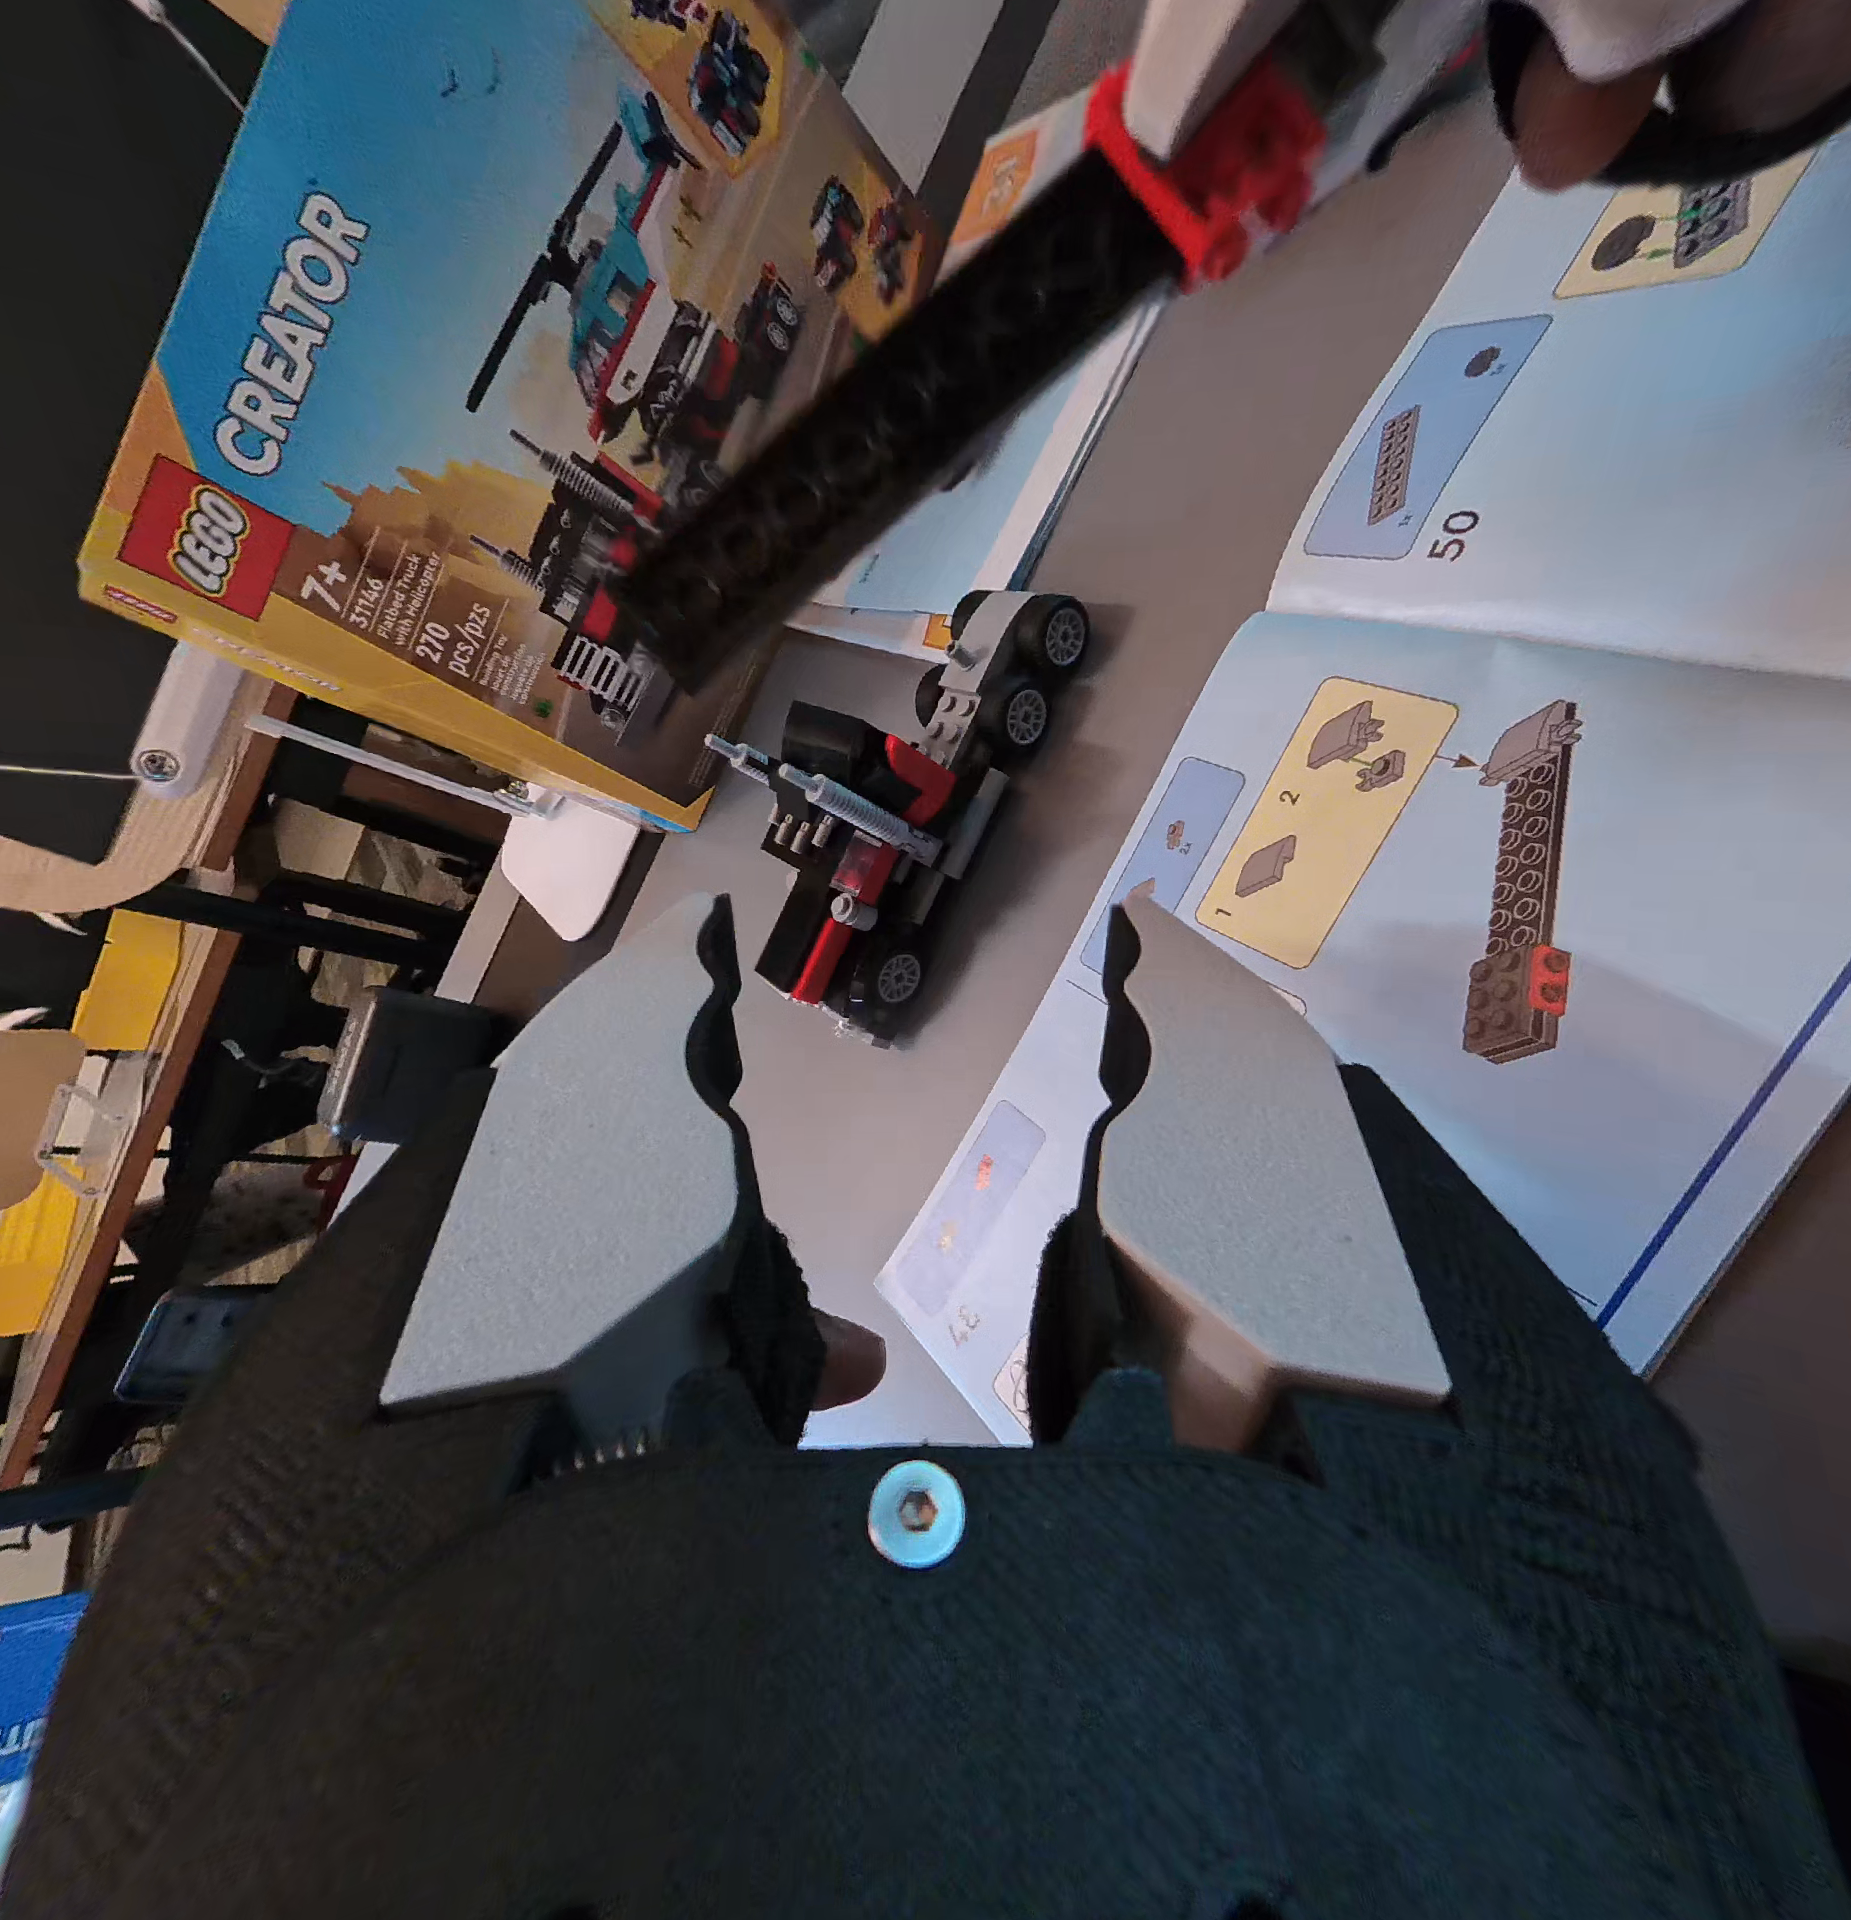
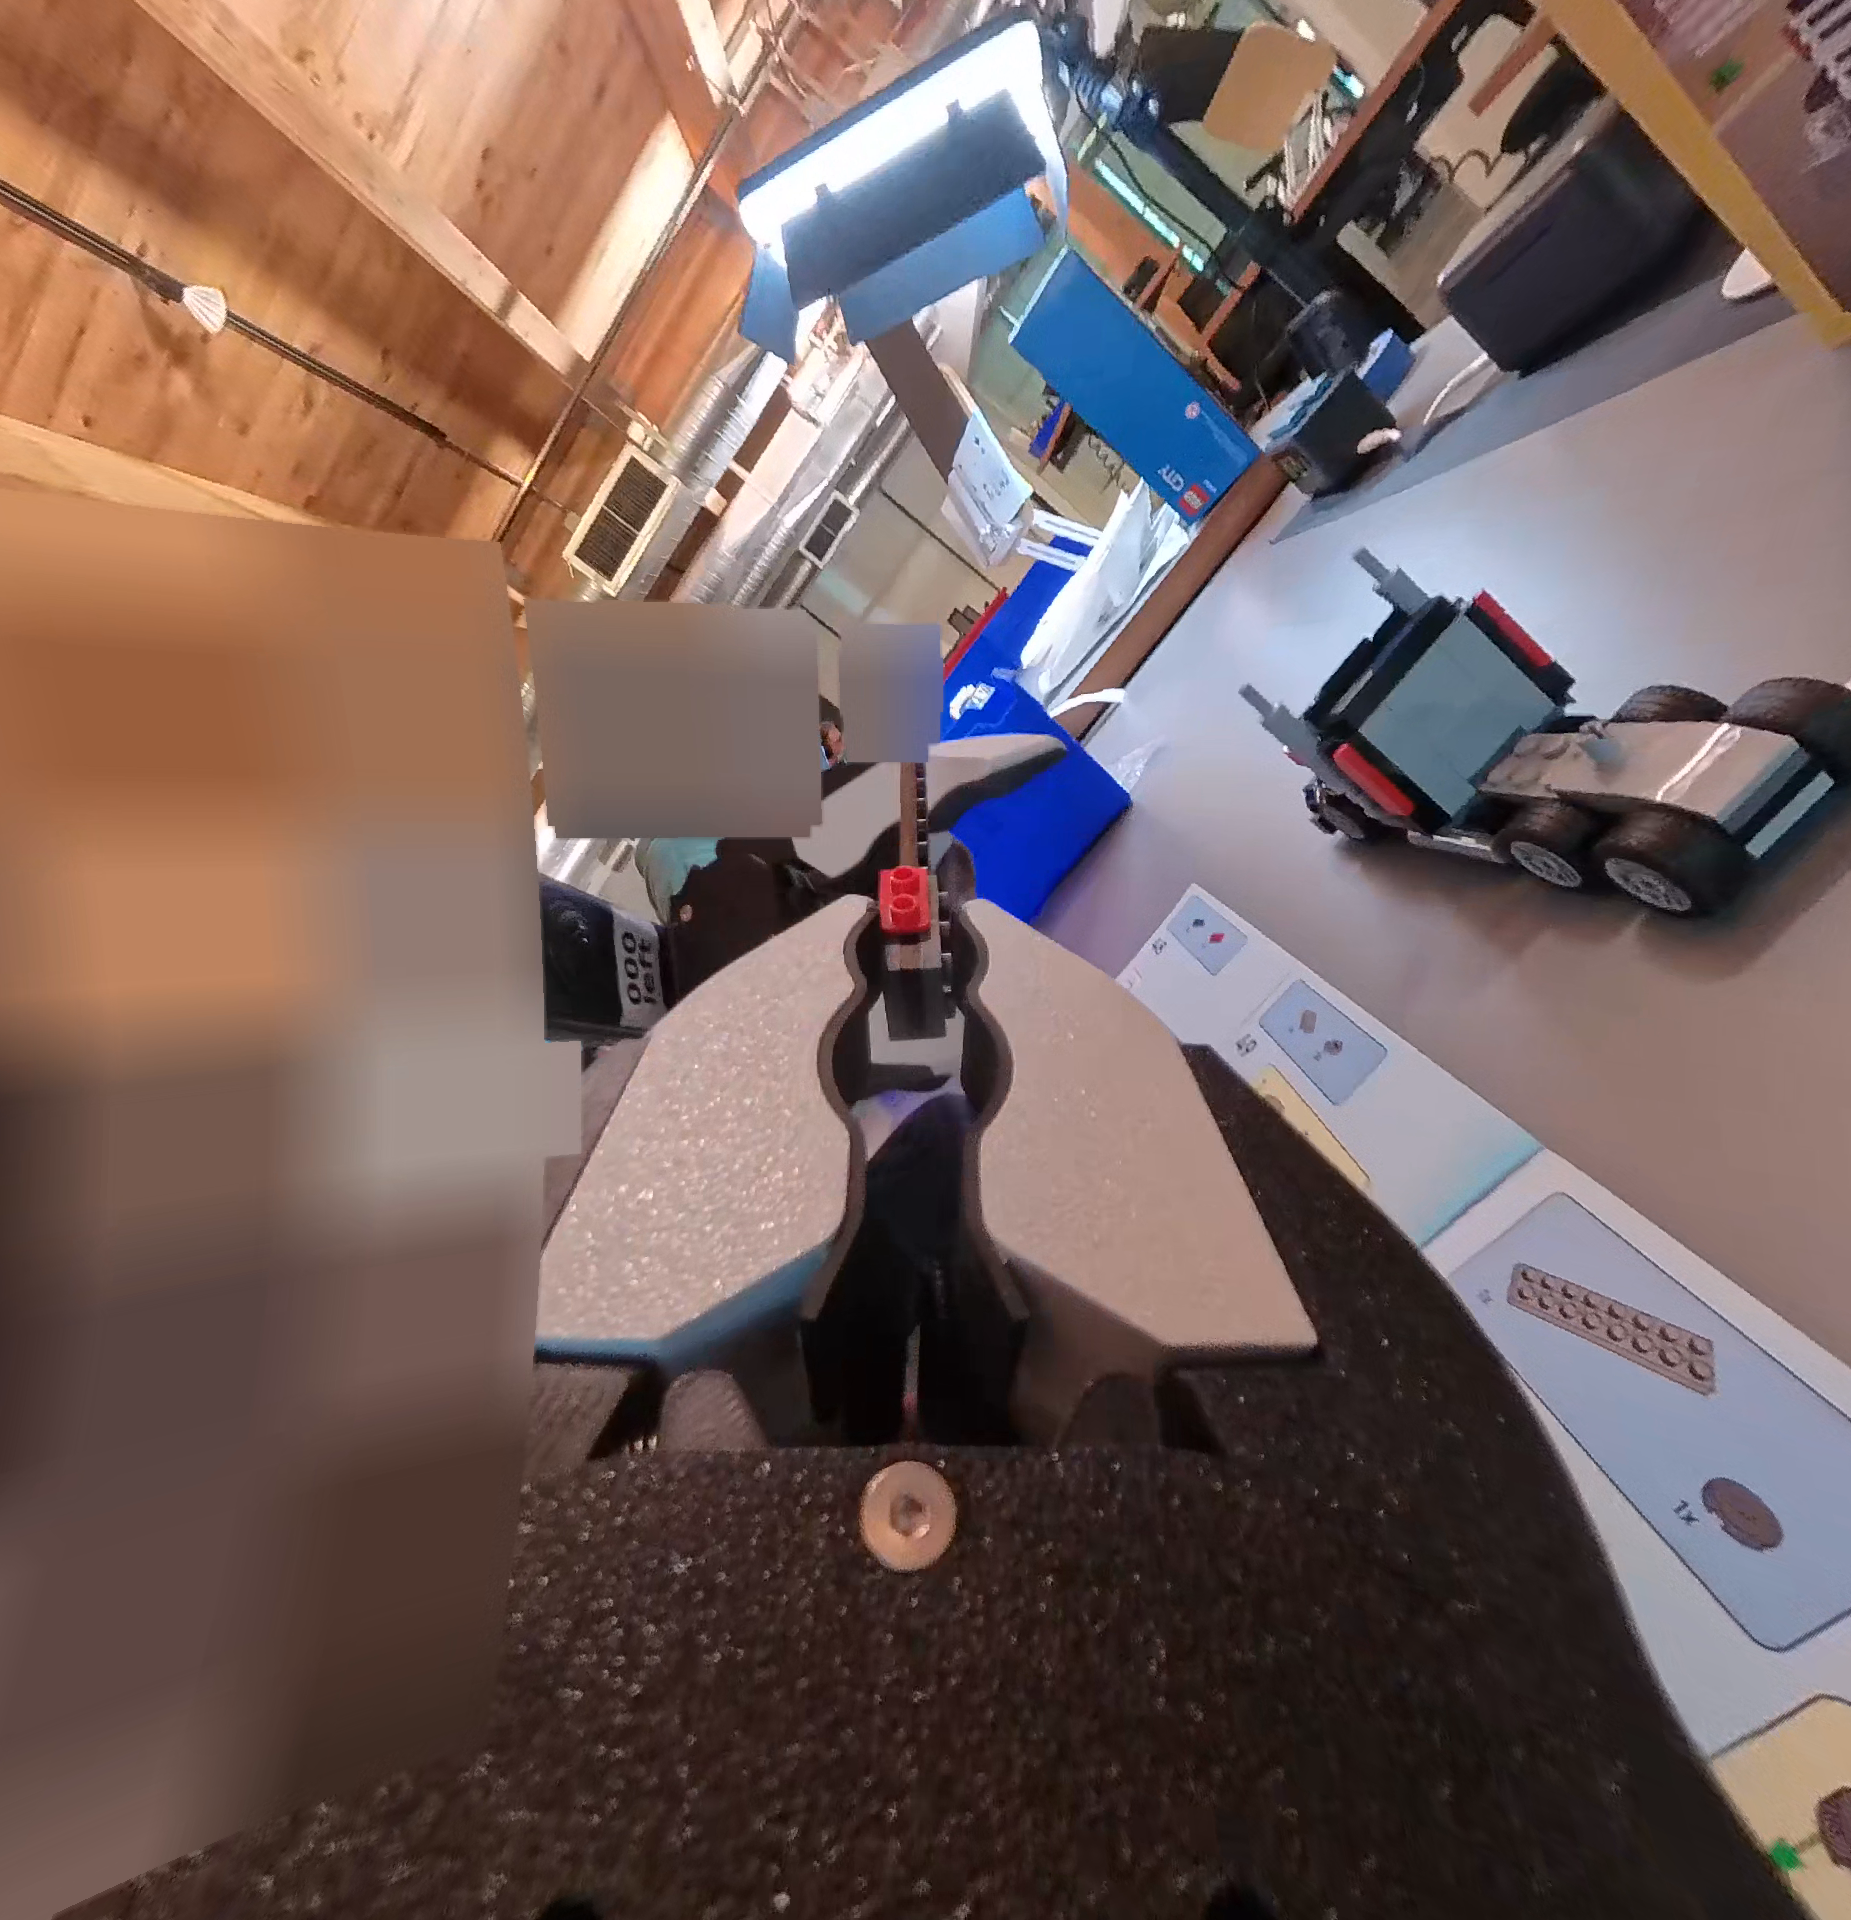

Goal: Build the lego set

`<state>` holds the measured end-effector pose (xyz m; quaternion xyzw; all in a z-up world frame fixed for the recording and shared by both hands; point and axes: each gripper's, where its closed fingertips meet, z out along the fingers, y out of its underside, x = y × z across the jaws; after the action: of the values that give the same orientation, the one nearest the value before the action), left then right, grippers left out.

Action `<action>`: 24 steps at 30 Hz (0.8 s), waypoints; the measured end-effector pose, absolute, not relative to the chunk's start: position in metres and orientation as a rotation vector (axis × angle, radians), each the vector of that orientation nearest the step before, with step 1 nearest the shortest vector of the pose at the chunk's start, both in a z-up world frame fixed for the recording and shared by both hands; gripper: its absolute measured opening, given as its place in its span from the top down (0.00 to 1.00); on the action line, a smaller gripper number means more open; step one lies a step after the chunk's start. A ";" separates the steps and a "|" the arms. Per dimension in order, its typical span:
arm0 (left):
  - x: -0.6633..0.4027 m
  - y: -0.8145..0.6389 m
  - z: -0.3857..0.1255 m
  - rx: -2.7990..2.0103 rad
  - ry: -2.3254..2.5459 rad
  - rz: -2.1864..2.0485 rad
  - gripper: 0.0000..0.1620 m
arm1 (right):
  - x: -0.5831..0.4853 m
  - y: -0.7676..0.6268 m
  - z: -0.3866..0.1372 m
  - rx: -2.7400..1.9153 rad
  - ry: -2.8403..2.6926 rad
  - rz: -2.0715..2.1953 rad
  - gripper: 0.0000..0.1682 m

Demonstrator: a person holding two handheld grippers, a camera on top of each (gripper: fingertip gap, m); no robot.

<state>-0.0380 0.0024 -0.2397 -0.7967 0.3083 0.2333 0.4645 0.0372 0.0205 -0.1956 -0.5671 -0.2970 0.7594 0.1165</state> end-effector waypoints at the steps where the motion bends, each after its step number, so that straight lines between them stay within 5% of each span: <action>1: -0.039 0.002 -0.239 -1.951 0.753 0.574 0.58 | 0.037 0.020 -0.199 -1.677 -0.894 2.215 0.93; 9: -0.033 0.008 -0.231 -1.841 0.866 0.655 0.59 | 0.040 0.026 -0.222 -1.772 -1.066 2.060 0.93; 19: 0.002 0.002 -0.254 -1.718 1.247 0.417 0.88 | 0.040 0.000 -0.237 -1.826 -1.280 2.111 0.93; 24: 0.005 0.000 -0.259 -1.723 1.247 0.352 0.89 | 0.040 -0.002 -0.237 -1.829 -1.293 2.131 0.93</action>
<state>0.0052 -0.0004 -0.2591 -0.7040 0.5096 0.1437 0.4733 0.0396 -0.0023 -0.2374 -0.5915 -0.4182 0.6889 0.0250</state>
